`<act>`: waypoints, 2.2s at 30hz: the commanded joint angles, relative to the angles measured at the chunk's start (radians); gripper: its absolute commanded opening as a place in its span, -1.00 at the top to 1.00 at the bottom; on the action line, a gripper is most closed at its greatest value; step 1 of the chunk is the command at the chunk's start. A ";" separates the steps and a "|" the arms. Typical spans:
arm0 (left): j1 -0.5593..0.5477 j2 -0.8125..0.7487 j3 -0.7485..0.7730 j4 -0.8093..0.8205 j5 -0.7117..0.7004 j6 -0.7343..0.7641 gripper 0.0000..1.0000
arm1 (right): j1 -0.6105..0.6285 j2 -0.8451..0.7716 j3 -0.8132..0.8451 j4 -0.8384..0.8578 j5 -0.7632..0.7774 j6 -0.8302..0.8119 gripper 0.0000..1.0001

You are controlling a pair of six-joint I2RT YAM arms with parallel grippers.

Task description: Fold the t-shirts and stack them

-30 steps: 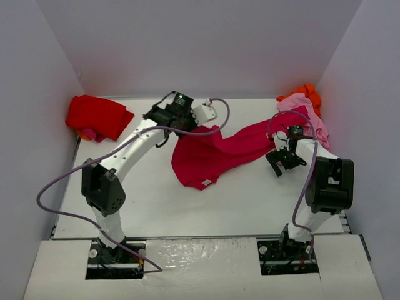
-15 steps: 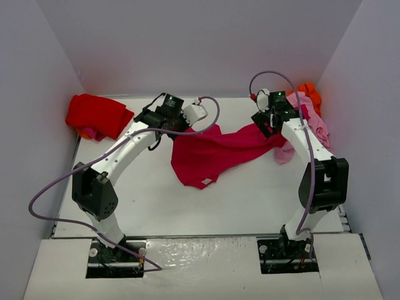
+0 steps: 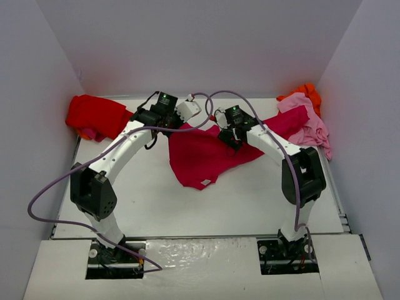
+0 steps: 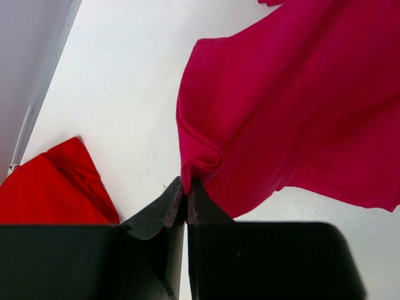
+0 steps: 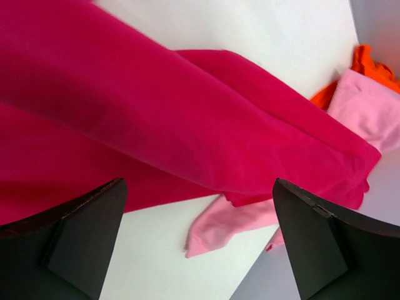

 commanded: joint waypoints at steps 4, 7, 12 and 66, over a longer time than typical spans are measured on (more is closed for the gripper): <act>0.007 -0.054 0.047 0.052 -0.029 -0.015 1.00 | 0.088 0.021 0.052 -0.024 -0.017 0.005 -1.00; 0.007 -0.047 0.054 0.051 -0.030 -0.016 1.00 | 0.123 0.049 0.067 -0.036 -0.012 0.010 -1.00; 0.006 -0.043 0.070 0.044 -0.026 -0.024 1.00 | 0.166 0.128 0.124 -0.033 0.034 0.034 -1.00; 0.069 -0.149 0.086 -0.013 -0.070 0.022 1.00 | -0.228 0.359 -0.005 0.587 0.587 -0.296 -1.00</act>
